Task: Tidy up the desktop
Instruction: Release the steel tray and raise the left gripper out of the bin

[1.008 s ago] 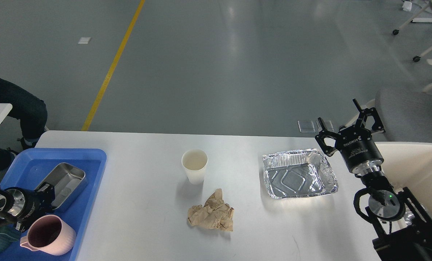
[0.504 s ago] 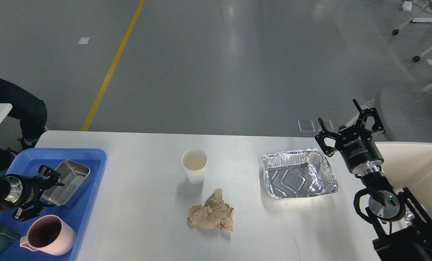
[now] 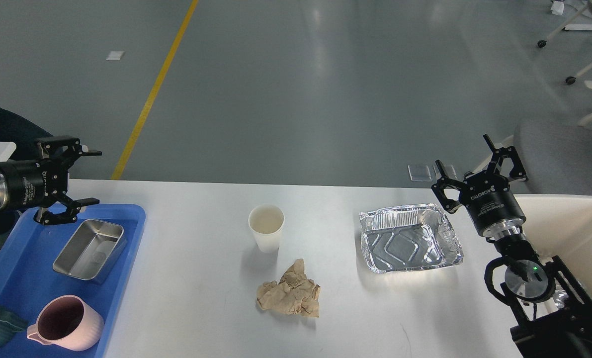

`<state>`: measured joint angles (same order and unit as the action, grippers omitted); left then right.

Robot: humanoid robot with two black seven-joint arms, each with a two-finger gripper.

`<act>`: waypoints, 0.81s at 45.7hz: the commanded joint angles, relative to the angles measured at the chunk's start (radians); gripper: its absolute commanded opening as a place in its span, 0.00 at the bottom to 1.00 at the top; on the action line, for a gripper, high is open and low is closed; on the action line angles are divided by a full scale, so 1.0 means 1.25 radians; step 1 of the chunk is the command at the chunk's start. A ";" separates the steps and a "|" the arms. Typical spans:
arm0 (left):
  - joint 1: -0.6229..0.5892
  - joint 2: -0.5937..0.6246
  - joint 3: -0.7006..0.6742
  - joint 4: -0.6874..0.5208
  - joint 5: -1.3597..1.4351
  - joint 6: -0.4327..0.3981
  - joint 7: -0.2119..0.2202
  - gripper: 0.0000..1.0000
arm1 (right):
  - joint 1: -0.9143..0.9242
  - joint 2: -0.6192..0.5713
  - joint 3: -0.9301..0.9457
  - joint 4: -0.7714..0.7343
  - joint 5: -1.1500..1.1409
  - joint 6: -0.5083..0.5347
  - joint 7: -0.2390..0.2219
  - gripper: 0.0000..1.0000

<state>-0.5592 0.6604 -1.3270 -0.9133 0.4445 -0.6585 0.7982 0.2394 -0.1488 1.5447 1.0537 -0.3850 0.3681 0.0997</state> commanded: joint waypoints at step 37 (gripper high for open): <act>-0.045 -0.515 -0.287 0.076 -0.273 0.274 -0.188 1.00 | -0.012 0.002 -0.025 0.000 0.001 0.006 0.000 1.00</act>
<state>-0.6211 0.0412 -1.6836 -0.8579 0.1072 -0.3489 0.6102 0.2248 -0.1494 1.5110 1.0539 -0.3850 0.3732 0.0974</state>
